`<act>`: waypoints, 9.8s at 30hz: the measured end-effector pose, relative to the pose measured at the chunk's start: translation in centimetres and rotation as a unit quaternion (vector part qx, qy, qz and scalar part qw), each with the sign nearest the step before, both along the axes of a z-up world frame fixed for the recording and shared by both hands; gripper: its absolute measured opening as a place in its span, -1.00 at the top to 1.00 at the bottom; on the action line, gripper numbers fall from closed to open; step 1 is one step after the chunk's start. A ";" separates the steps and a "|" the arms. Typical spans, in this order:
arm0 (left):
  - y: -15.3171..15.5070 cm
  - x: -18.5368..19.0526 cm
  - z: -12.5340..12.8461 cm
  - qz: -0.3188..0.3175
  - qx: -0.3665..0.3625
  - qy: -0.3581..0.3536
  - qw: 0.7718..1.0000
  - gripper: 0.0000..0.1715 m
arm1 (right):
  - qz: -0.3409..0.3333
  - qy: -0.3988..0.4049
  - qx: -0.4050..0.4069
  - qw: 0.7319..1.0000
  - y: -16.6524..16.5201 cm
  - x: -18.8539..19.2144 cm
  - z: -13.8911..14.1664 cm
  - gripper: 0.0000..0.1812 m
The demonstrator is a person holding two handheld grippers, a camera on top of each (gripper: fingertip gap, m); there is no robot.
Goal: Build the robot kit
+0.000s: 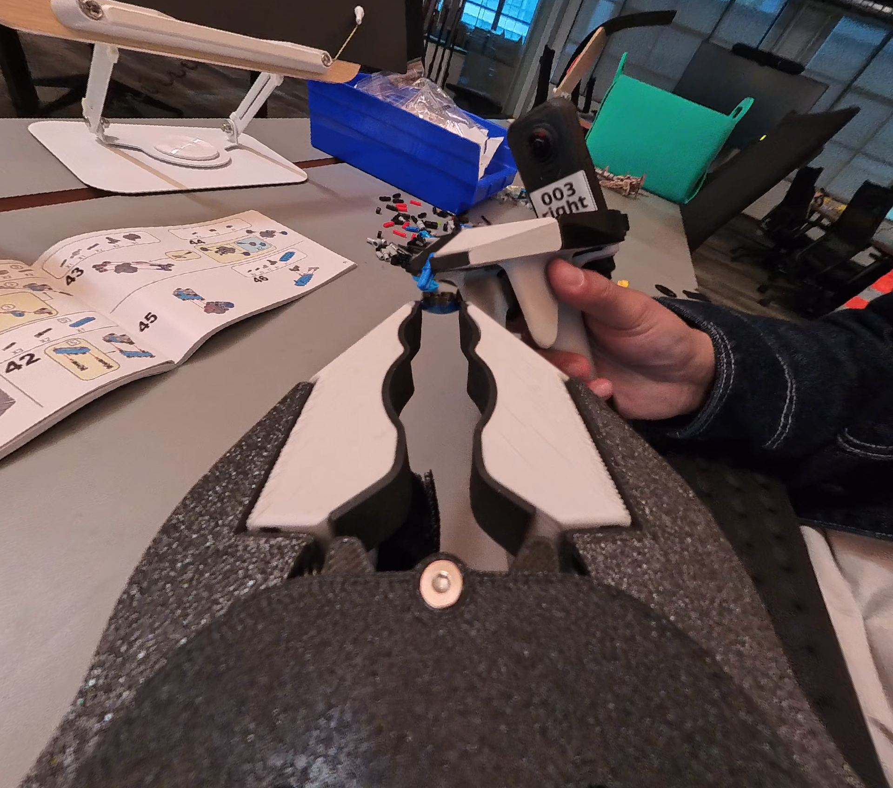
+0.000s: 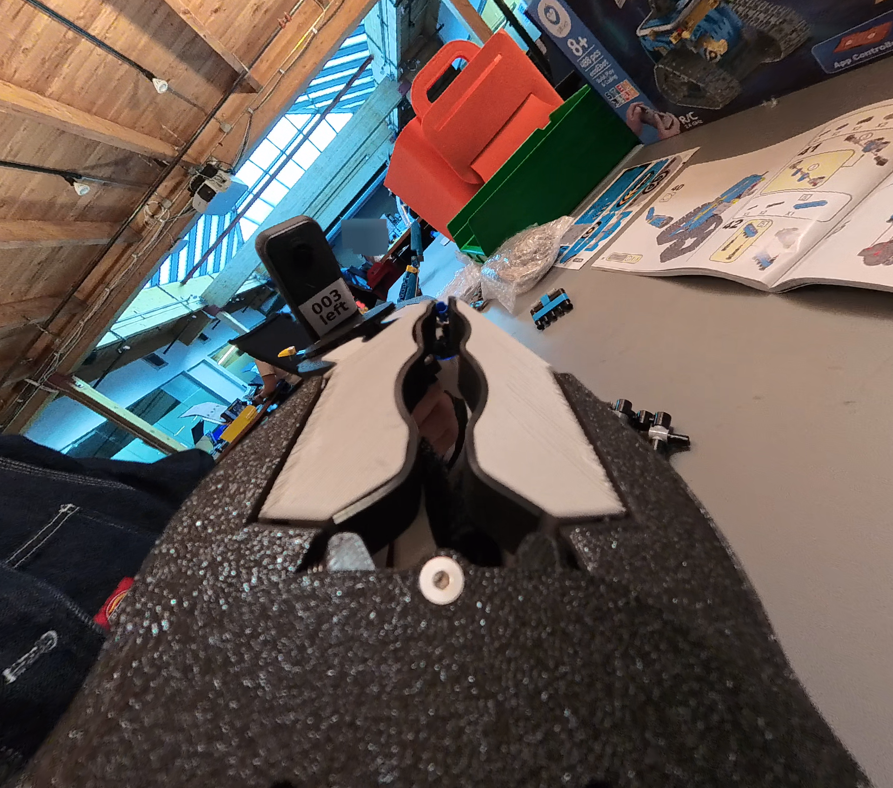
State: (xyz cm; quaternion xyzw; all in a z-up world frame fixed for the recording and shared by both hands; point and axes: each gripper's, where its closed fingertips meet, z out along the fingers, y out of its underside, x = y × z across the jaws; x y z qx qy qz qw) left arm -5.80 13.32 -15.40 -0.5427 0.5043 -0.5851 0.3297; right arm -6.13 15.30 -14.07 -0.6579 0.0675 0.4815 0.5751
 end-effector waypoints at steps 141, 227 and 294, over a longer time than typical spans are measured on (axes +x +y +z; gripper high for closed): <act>0.4 -1.4 1.0 -0.142 -0.342 -0.025 0.928 0.83 | -0.035 -0.581 0.097 0.808 -1.1 -0.5 -1.4 0.36; 14.5 -0.8 -0.7 0.227 0.063 0.153 0.960 0.82 | -0.130 -0.473 -0.139 0.860 4.0 12.6 -1.4 0.61; 20.1 5.4 -1.6 0.221 -0.025 0.068 0.973 0.82 | -0.204 -0.353 -0.144 0.902 6.3 17.7 -5.1 0.73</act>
